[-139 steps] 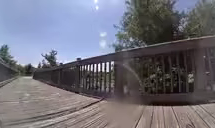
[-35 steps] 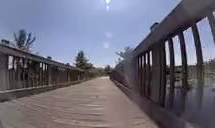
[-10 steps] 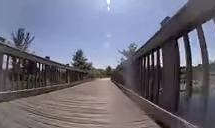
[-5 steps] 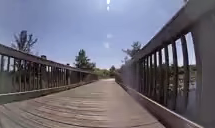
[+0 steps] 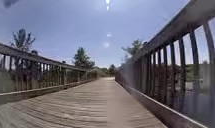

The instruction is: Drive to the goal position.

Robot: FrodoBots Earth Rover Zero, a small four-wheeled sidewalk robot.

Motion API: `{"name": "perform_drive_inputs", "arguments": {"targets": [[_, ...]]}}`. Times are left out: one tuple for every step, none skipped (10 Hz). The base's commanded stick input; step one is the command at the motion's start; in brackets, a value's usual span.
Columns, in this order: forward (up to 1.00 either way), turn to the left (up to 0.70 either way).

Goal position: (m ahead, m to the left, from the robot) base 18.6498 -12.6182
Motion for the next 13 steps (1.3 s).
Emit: {"name": "perform_drive_inputs", "arguments": {"targets": [[0.70,0.00],[0.70,0.00],[0.70,0.00],[0.70,0.00],[0.70,0.00],[0.70,0.00],[0.70,0.00],[0.70,0.00],[0.70,0.00],[0.70,0.00],[0.70,0.00],[0.70,0.00],[0.70,0.00]]}}
